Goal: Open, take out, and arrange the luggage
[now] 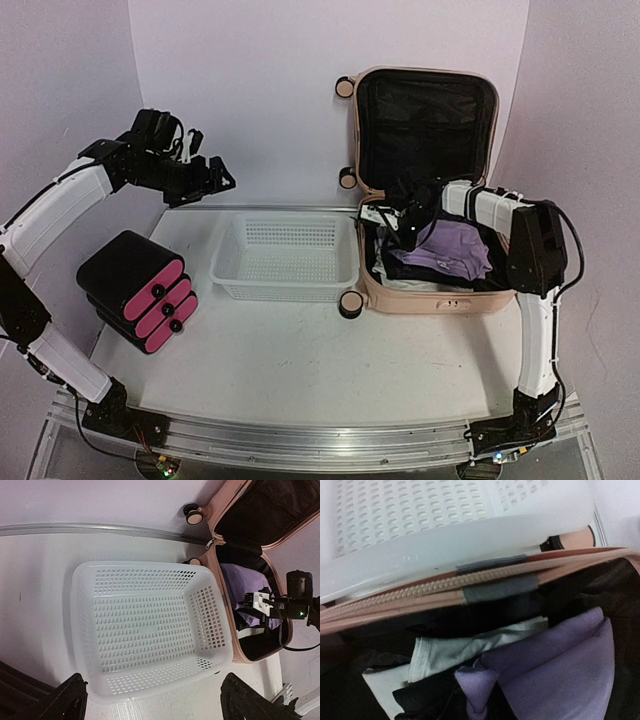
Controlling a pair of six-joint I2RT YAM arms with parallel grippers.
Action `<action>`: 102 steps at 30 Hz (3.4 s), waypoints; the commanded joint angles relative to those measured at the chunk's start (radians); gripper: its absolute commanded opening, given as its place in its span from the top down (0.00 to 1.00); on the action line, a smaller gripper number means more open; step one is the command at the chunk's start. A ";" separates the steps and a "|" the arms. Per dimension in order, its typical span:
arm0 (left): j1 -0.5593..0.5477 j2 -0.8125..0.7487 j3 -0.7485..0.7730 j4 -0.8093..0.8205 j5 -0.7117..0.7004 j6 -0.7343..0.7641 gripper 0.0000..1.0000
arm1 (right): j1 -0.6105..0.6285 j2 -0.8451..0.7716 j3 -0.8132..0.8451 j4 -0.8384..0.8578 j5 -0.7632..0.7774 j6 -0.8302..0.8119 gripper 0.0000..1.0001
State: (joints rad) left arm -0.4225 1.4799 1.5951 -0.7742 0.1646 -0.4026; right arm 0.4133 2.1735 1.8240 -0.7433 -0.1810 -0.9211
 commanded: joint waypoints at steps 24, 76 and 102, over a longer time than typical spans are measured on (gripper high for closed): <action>-0.075 0.526 0.537 -0.085 0.424 -0.954 0.09 | -0.072 -0.321 -0.167 0.185 -0.233 0.574 1.00; -0.201 0.738 0.593 0.142 0.509 -1.274 0.08 | -0.058 -0.212 -0.198 0.095 -0.215 0.587 0.80; -0.206 0.763 0.612 0.149 0.533 -1.293 0.06 | -0.054 -0.346 -0.074 0.159 -0.325 0.835 1.00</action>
State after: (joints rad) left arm -0.6235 2.2868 2.1769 -0.6598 0.6765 -1.6775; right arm 0.3511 1.9083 1.6806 -0.6697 -0.4652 -0.1627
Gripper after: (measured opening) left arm 0.936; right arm 0.085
